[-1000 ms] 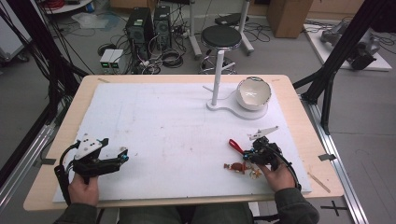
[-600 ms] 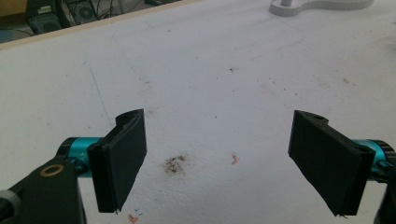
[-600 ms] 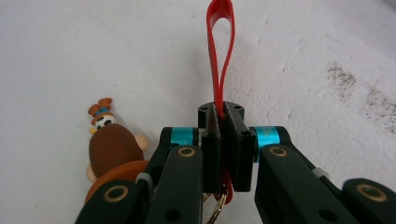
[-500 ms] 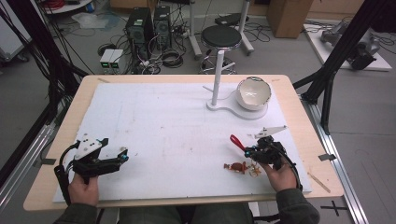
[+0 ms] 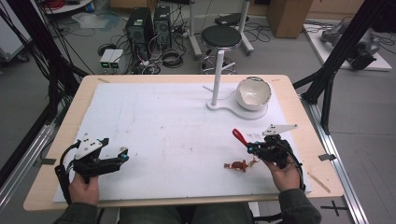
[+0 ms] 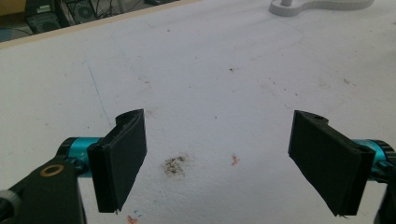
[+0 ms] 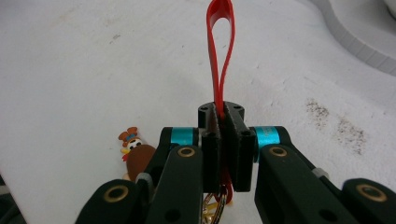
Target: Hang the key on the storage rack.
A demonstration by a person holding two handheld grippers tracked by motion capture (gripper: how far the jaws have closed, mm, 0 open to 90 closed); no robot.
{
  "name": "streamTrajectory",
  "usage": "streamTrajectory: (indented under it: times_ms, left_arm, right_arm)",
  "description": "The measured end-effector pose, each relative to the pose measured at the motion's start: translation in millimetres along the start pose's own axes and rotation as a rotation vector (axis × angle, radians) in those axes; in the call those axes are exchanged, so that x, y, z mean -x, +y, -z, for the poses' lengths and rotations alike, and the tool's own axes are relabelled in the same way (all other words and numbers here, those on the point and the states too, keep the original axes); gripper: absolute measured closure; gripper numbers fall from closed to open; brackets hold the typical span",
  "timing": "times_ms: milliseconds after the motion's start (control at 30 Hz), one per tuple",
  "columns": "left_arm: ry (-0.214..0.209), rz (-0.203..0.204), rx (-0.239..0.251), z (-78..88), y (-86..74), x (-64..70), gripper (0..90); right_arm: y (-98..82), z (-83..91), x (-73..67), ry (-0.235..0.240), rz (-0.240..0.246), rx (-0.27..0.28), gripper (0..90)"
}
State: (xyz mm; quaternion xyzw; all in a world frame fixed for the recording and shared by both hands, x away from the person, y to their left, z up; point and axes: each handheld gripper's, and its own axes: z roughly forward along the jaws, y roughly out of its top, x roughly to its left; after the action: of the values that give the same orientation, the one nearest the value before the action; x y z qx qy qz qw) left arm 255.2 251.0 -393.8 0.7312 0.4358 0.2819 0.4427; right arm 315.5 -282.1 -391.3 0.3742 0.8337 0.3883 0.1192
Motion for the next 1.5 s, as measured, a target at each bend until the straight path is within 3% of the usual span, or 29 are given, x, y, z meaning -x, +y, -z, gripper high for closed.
streamTrajectory:
  times_ms: [667, 1500]
  left_arm:
    - [-0.003, -0.001, 0.003, -0.6, 1.0, 0.9, 19.8]
    - [0.0, -0.003, 0.009, -0.2, 1.4, 1.1, 19.8]
  right_arm:
    - [23.9, 29.6, -3.7, 0.018, 0.0, 0.172, 85.6]
    - [62.4, 43.0, -9.8, 0.014, 0.046, 0.265, 85.7]
